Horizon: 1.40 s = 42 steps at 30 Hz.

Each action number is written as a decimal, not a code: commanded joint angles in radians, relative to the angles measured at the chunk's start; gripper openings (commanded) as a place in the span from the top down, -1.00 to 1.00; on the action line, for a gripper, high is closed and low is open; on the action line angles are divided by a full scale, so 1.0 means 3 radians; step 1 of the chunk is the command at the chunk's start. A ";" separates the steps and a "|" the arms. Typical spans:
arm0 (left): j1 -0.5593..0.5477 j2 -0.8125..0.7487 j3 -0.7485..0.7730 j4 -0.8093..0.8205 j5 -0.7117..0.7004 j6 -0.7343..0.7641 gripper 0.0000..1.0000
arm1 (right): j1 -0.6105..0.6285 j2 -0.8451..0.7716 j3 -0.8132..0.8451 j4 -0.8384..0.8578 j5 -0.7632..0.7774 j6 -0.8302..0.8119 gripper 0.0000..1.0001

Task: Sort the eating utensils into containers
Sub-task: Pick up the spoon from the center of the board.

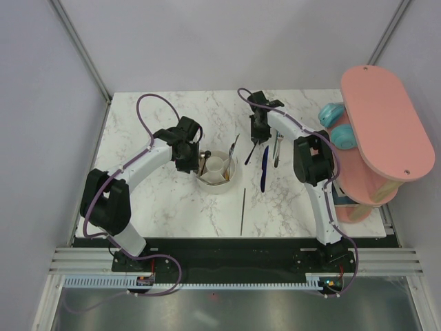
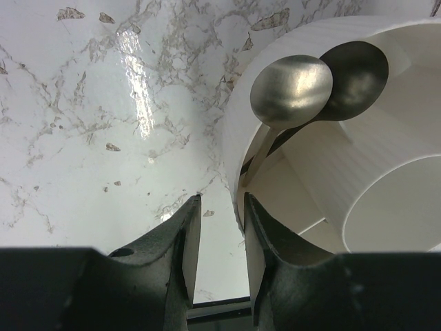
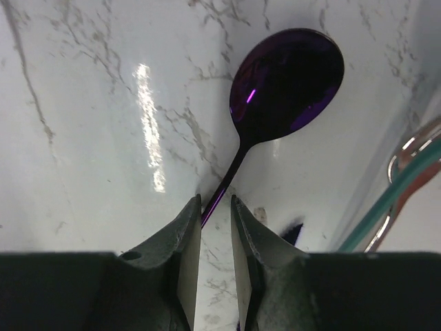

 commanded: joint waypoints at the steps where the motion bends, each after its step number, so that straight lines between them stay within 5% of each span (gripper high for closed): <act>1: 0.0020 -0.0105 0.0051 -0.0062 -0.0123 -0.0042 0.24 | -0.0048 0.0015 -0.0369 -0.0416 0.0328 -0.0276 0.39; 11: 0.0015 -0.0166 0.0005 -0.0062 -0.0118 -0.0072 0.24 | -0.0140 -0.0046 -0.0441 -0.0355 0.0441 -0.0327 0.35; 19: 0.0015 -0.0202 -0.0041 -0.0062 -0.0123 -0.0083 0.25 | -0.0237 0.0189 -0.0333 -0.0273 -0.0192 -0.0214 0.33; 28: 0.0010 -0.0207 -0.0057 -0.0062 -0.0123 -0.0083 0.25 | -0.0222 0.0189 -0.0297 -0.0211 -0.0449 -0.0501 0.81; 34: 0.0015 -0.0171 -0.0026 -0.0062 -0.0113 -0.0093 0.25 | -0.0176 0.0123 -0.0415 -0.0140 -0.0576 -0.0547 0.90; 36: 0.0015 -0.0166 -0.0021 -0.0062 -0.0113 -0.0093 0.25 | -0.0160 0.0112 -0.0451 -0.0135 -0.0571 -0.0567 0.89; 40: 0.0010 -0.0161 -0.0041 -0.0062 -0.0108 -0.0113 0.25 | -0.0155 0.0077 -0.0517 -0.0058 -0.0464 -0.0486 0.39; 42: 0.0005 -0.0166 -0.0062 -0.0062 -0.0103 -0.0118 0.25 | -0.0160 0.0107 -0.0467 -0.0002 -0.0433 -0.0414 0.32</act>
